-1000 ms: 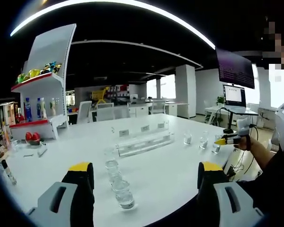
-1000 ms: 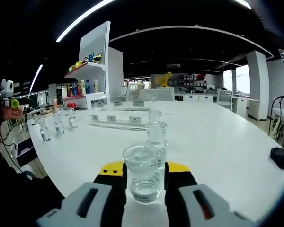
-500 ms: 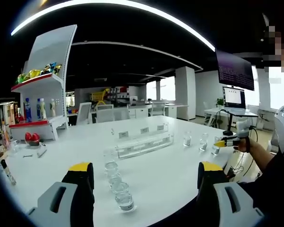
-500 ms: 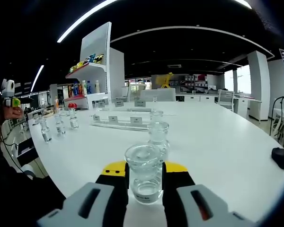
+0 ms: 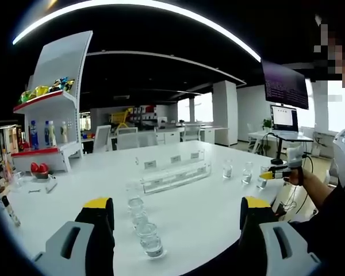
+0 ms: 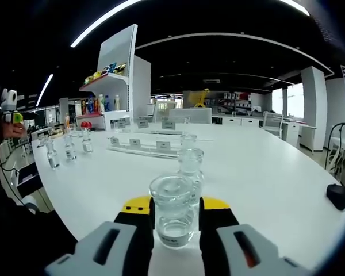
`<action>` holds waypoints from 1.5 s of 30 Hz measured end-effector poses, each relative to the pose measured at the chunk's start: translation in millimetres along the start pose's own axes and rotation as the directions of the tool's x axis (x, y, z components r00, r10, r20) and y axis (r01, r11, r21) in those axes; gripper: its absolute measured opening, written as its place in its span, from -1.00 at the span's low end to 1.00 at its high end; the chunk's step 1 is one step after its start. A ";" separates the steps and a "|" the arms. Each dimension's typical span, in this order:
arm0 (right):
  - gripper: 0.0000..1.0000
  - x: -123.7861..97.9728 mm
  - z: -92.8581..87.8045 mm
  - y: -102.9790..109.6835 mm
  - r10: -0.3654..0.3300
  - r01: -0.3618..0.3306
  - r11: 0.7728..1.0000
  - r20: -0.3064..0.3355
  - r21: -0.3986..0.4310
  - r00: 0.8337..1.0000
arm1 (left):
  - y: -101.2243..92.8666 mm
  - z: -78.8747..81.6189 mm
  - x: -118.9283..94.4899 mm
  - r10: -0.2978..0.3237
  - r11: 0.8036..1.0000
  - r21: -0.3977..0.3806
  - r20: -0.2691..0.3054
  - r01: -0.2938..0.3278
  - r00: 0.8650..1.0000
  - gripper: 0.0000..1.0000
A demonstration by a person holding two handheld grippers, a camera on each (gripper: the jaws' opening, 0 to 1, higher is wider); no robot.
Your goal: Identify the label on the chemical reagent bottle, grasp the chemical reagent bottle, and place it in the designated position on the reagent rack
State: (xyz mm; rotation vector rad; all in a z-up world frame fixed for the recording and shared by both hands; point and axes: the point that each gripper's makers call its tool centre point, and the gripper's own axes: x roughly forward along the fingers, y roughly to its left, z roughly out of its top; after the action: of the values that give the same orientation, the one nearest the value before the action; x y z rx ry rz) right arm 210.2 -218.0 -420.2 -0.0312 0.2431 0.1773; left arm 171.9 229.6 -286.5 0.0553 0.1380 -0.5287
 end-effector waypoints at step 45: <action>-0.63 -25.2 56.6 13.2 -0.005 -0.001 0.999 0.123 0.049 0.992 | 4.7 -2.2 -2.6 0.009 1.000 0.002 -0.010 -0.009 1.000 0.80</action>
State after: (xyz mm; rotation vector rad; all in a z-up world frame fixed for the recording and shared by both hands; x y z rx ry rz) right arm 197.2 -206.4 -359.3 0.0277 0.1247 0.1706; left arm 171.8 235.1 -288.3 0.0605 0.1472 -0.5197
